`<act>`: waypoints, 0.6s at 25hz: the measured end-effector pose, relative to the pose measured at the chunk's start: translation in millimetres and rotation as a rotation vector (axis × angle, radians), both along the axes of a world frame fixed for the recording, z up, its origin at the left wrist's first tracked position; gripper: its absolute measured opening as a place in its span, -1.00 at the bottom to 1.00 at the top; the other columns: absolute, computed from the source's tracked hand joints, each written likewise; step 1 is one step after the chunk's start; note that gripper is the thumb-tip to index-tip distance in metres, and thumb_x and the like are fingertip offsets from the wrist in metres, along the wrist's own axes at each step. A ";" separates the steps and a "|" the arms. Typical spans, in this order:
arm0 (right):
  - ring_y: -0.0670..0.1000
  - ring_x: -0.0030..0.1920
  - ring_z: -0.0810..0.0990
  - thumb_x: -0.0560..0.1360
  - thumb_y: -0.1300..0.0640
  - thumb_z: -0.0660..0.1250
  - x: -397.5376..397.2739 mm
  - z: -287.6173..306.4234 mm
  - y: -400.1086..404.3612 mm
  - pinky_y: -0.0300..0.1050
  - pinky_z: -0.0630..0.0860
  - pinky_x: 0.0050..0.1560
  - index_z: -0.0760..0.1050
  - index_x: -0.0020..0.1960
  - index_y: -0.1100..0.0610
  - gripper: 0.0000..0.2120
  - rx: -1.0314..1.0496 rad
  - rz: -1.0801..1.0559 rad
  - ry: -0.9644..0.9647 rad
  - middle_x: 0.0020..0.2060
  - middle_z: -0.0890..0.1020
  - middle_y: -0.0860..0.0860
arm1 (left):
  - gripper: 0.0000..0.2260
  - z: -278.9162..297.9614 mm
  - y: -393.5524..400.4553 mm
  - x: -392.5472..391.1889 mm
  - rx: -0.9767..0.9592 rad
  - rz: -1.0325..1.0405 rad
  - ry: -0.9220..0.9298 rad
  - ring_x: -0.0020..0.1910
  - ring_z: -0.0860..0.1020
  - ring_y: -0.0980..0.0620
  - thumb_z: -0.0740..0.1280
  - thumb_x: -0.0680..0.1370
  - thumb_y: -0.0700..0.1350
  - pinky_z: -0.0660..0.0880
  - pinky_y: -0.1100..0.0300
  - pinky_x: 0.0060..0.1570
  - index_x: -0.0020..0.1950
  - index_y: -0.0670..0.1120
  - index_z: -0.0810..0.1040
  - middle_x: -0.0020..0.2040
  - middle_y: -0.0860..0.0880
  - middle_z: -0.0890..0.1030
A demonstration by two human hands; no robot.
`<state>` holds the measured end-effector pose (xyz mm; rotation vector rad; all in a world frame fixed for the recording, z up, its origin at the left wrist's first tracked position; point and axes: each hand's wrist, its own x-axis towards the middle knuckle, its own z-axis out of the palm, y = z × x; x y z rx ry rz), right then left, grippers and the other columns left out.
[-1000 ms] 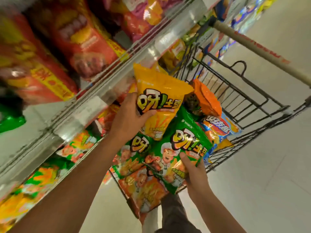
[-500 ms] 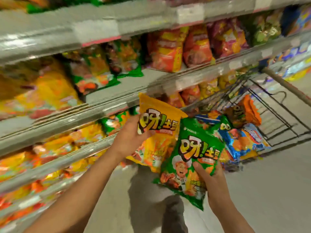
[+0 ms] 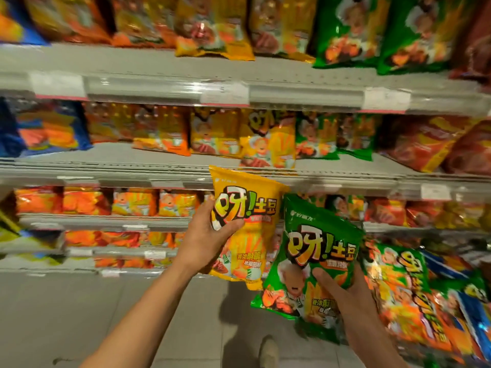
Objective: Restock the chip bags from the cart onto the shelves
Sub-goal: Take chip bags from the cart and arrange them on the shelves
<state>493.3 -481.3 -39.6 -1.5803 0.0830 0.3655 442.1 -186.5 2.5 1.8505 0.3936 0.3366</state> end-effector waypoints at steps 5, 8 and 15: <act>-0.12 -0.07 0.74 0.17 -0.11 0.60 36.8 19.5 42.7 -0.07 0.60 -0.08 0.53 0.07 -0.35 -0.49 0.006 0.101 -0.046 -0.02 0.75 -0.19 | -0.69 9.2 33.0 0.7 0.012 0.190 -0.049 0.08 0.62 0.13 0.53 0.46 0.02 0.54 0.13 0.05 0.16 0.05 0.56 0.08 0.06 0.67; -0.09 -0.04 0.75 0.18 -0.09 0.59 65.5 29.1 61.1 -0.02 0.61 -0.03 0.55 0.09 -0.30 -0.49 0.031 0.136 -0.057 0.00 0.76 -0.14 | -0.69 14.9 47.3 17.1 0.016 0.255 -0.052 0.09 0.62 0.04 0.55 0.44 0.03 0.57 -0.02 0.10 0.09 0.10 0.51 0.06 0.05 0.65; -0.08 -0.12 0.76 0.19 -0.04 0.58 120.9 34.9 82.1 -0.24 0.63 -0.26 0.55 0.13 -0.17 -0.48 0.071 0.224 -0.050 -0.05 0.77 -0.12 | -0.51 23.1 64.2 54.3 -0.049 0.311 -0.086 0.20 0.62 -0.01 0.55 0.44 0.07 0.57 -0.15 0.19 0.32 0.15 0.48 0.24 0.00 0.63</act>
